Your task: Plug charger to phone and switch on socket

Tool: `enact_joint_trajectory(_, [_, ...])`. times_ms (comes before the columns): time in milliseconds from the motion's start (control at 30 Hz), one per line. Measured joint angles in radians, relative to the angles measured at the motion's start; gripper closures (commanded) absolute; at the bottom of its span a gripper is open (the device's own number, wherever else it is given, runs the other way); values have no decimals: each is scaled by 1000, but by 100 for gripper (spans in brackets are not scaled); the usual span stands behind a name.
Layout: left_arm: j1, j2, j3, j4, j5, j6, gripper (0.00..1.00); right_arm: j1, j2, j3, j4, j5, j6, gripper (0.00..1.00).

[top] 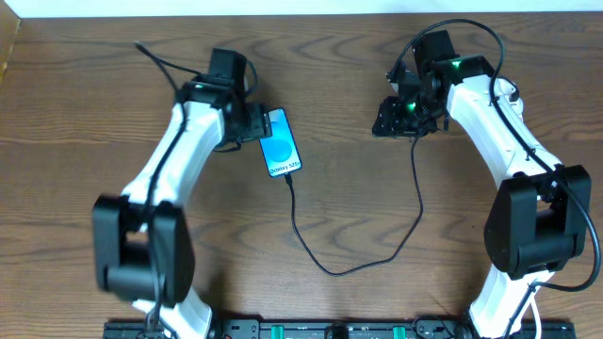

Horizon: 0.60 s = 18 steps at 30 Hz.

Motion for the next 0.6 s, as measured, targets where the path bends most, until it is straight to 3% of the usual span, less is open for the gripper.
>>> enact_joint_trajectory(133, [0,-93,0,-10,-6,0,22,-1,0,0,0,0,-1,66])
enact_joint_trajectory(400, [0,-242,0,-27,-7,0,22,-35,-15,0,-7,1,-11,66])
enact_joint_trajectory(533, [0,-333,0,-27,-7,0,22,-63,-98,-2,-8,8,-20,68])
enact_joint_trajectory(600, [0,-375,0,-27,-7,0,22,-85,-165,-2,-8,13,-23,75])
